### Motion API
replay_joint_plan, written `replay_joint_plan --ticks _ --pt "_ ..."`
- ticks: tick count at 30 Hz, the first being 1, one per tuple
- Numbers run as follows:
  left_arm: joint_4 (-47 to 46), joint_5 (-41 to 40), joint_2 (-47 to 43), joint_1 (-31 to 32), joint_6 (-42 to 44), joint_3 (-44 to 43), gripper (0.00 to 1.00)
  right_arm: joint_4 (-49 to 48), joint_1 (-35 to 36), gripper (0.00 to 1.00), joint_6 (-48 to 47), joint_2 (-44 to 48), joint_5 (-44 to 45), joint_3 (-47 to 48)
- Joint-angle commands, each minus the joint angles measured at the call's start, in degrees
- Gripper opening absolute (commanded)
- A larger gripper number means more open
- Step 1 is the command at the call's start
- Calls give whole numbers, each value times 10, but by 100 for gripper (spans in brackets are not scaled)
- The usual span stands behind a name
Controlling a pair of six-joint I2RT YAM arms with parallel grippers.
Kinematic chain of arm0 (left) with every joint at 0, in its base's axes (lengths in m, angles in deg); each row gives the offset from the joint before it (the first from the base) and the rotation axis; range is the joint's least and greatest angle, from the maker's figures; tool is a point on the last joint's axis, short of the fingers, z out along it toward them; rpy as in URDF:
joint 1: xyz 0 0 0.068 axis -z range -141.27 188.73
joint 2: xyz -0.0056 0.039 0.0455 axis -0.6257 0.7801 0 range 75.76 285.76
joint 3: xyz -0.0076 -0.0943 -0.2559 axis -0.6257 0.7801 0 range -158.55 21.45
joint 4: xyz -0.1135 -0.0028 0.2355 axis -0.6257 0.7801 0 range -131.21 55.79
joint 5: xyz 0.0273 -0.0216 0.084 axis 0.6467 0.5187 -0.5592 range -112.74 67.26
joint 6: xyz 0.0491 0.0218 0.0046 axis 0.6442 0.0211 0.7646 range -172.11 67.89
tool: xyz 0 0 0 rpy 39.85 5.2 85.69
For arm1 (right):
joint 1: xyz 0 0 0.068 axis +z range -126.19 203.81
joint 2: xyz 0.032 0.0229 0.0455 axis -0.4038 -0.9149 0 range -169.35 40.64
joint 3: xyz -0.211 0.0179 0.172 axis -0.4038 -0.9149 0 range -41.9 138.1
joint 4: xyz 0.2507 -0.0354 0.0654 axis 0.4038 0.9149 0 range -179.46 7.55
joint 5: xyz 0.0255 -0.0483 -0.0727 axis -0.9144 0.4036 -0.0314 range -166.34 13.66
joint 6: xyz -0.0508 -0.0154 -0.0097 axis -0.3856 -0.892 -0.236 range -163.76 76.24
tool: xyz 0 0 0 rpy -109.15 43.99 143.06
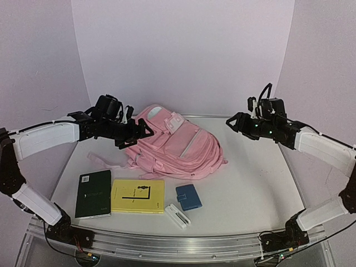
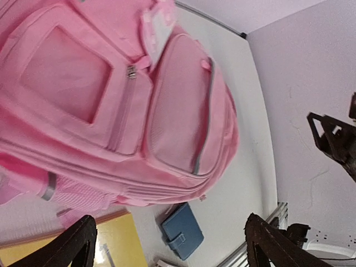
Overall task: Pack the student bag
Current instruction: Adjust the student bag at the center of the board.
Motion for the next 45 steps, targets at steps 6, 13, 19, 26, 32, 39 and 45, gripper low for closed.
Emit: replay_joint_plan --ticks 6,13,19,26,32,39,45 --pt "-26 -25 -46 -56 -99 114 93 30 12 69 27 -63 52 -1" --pt "-84 4 -4 -65 -120 133 90 28 11 63 -14 -211 53 78" --pt "-133 25 61 -79 -119 120 77 14 10 57 -33 -305 15 126" --pt "-183 80 170 -88 -109 58 74 -23 10 29 -33 -353 -48 125" --pt "-195 130 272 -88 -68 -60 64 -21 1 0 -9 -286 -15 86" --pt "-208 201 406 -87 -29 -239 60 9 2 0 47 -137 -34 31" --pt "-152 181 420 -88 8 -311 70 31 47 0 109 -59 -19 -19"
